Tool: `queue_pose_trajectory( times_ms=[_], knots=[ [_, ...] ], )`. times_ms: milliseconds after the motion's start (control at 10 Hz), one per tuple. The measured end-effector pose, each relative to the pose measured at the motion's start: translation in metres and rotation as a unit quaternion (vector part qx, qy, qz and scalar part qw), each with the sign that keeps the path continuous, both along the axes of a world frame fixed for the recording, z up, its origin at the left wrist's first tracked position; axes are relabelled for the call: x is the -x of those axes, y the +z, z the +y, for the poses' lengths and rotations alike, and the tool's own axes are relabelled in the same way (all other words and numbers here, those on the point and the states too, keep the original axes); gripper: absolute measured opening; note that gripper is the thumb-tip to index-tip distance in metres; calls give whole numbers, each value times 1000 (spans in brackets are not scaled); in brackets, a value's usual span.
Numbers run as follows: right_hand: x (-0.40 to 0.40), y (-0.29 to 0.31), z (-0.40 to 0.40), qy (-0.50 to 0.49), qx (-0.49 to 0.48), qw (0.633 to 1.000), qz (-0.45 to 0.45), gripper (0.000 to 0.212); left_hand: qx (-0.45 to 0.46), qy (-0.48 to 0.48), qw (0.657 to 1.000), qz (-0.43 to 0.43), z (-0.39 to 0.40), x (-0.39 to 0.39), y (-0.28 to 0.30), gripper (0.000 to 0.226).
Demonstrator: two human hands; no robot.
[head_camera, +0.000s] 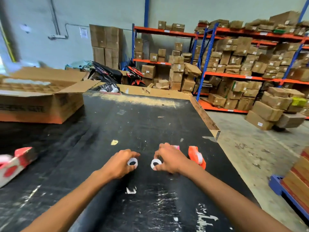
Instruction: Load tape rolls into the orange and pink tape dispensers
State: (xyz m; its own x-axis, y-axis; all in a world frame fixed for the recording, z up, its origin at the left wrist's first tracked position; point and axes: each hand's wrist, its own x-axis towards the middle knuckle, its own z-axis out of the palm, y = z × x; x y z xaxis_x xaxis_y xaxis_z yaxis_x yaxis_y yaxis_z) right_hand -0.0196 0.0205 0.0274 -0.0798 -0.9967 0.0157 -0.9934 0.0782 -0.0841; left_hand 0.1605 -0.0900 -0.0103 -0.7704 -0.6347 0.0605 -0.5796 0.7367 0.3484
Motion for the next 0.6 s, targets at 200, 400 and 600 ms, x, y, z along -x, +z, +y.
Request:
queue_pose_trajectory(
  times_ms=[200,400,600],
  knots=[
    [10,-9,-36,-35,-40,994,95,38,-20,-4,1000,-6,-13,28,4,55],
    [16,-25,-48,-42,-57,992,106,36,-47,-15,998,-35,-17,51,-7,60],
    [17,-22,-47,-51,-87,990,93,46,-60,2,998,-34,-11,51,-9,66]
  ],
)
